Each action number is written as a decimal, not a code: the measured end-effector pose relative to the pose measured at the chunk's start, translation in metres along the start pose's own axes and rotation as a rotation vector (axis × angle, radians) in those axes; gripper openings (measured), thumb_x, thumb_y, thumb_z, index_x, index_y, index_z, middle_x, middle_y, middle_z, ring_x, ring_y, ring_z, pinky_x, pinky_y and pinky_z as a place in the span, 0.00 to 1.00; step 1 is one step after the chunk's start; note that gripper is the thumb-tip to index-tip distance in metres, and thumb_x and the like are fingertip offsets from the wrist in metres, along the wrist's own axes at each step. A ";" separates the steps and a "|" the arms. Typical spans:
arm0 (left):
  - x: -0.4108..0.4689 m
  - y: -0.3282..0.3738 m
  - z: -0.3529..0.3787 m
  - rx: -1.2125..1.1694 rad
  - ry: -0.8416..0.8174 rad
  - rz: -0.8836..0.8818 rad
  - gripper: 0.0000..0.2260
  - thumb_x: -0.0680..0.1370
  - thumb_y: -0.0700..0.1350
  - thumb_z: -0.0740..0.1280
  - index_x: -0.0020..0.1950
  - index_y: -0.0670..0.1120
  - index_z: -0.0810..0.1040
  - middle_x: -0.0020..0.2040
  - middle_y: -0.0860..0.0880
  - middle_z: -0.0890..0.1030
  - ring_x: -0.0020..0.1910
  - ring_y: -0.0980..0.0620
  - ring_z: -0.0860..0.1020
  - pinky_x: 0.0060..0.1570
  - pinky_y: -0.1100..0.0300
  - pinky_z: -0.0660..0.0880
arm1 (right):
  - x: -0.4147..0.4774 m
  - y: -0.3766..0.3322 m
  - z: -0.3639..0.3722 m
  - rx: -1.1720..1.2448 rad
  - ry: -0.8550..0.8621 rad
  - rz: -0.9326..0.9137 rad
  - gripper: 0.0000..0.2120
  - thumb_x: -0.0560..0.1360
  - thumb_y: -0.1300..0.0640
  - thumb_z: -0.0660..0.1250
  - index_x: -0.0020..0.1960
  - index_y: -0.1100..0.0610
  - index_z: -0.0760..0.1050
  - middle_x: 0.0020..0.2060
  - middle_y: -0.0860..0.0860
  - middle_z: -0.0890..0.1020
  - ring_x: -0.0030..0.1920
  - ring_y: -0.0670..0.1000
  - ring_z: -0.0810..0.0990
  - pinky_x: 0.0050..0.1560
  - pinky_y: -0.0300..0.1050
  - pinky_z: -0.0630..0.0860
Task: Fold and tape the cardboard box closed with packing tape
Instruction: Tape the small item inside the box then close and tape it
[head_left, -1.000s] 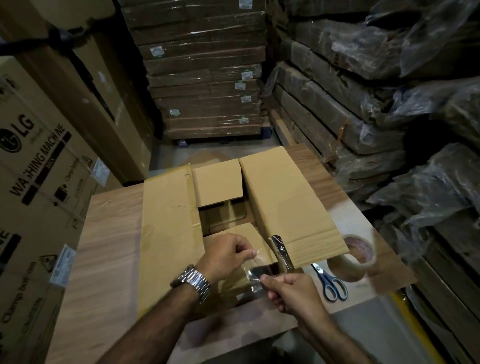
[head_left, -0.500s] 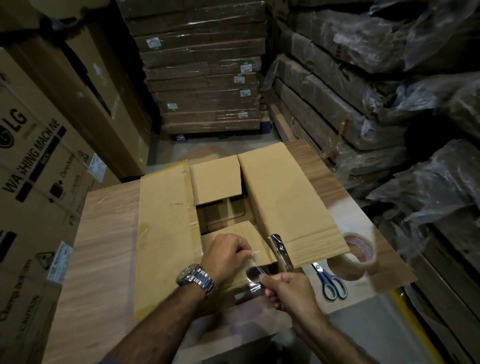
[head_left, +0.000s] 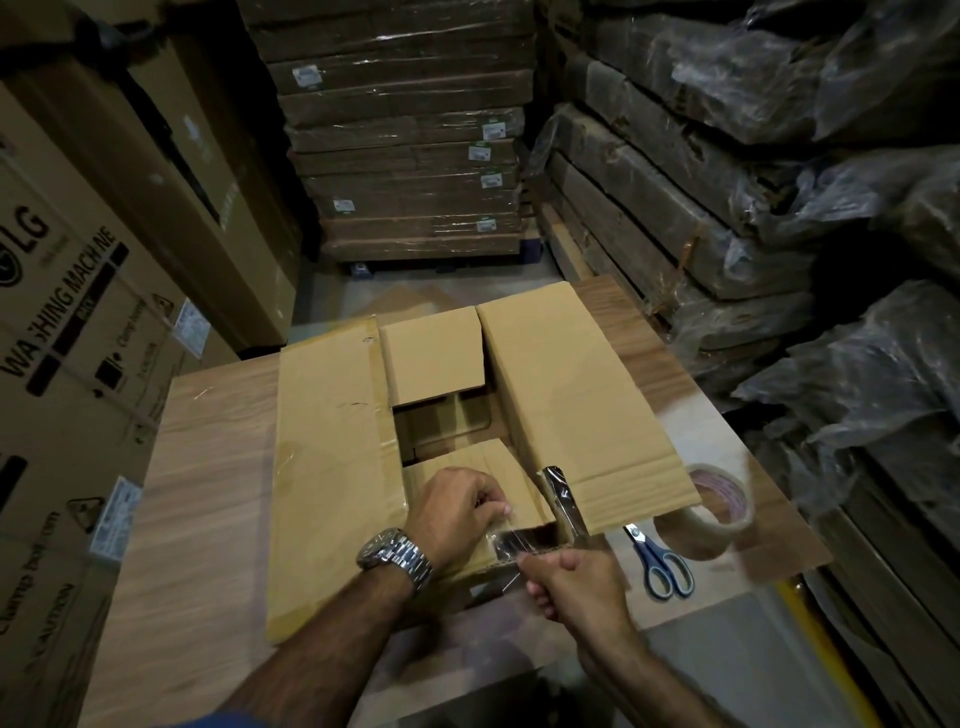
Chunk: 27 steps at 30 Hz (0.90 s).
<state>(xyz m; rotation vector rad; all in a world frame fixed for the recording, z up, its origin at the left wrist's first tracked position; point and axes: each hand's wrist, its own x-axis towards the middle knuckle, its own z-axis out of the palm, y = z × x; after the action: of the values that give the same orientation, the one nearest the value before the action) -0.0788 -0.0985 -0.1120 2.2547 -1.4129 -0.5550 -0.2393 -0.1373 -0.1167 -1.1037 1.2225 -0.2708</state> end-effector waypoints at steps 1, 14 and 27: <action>0.000 0.000 0.001 0.001 -0.006 -0.004 0.06 0.76 0.52 0.70 0.43 0.52 0.83 0.43 0.57 0.83 0.43 0.61 0.78 0.47 0.58 0.78 | 0.000 0.000 0.000 0.001 0.002 -0.001 0.10 0.72 0.61 0.72 0.34 0.64 0.80 0.23 0.53 0.78 0.23 0.45 0.72 0.26 0.37 0.69; 0.002 -0.006 0.006 0.036 -0.001 0.039 0.07 0.76 0.54 0.69 0.43 0.52 0.82 0.42 0.58 0.82 0.43 0.60 0.76 0.48 0.56 0.77 | 0.012 0.007 -0.004 -0.064 0.026 0.053 0.15 0.69 0.59 0.76 0.50 0.65 0.76 0.24 0.52 0.80 0.22 0.44 0.76 0.23 0.37 0.70; 0.003 -0.006 0.012 0.078 0.027 0.042 0.07 0.76 0.55 0.68 0.43 0.53 0.82 0.41 0.59 0.80 0.44 0.60 0.75 0.51 0.56 0.75 | 0.015 0.011 -0.007 -0.050 0.042 0.034 0.19 0.68 0.60 0.77 0.52 0.61 0.71 0.25 0.53 0.81 0.23 0.45 0.76 0.24 0.38 0.71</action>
<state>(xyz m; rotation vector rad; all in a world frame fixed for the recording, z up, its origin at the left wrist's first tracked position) -0.0796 -0.1002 -0.1253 2.2785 -1.4894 -0.4619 -0.2437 -0.1464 -0.1339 -1.1237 1.2904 -0.2396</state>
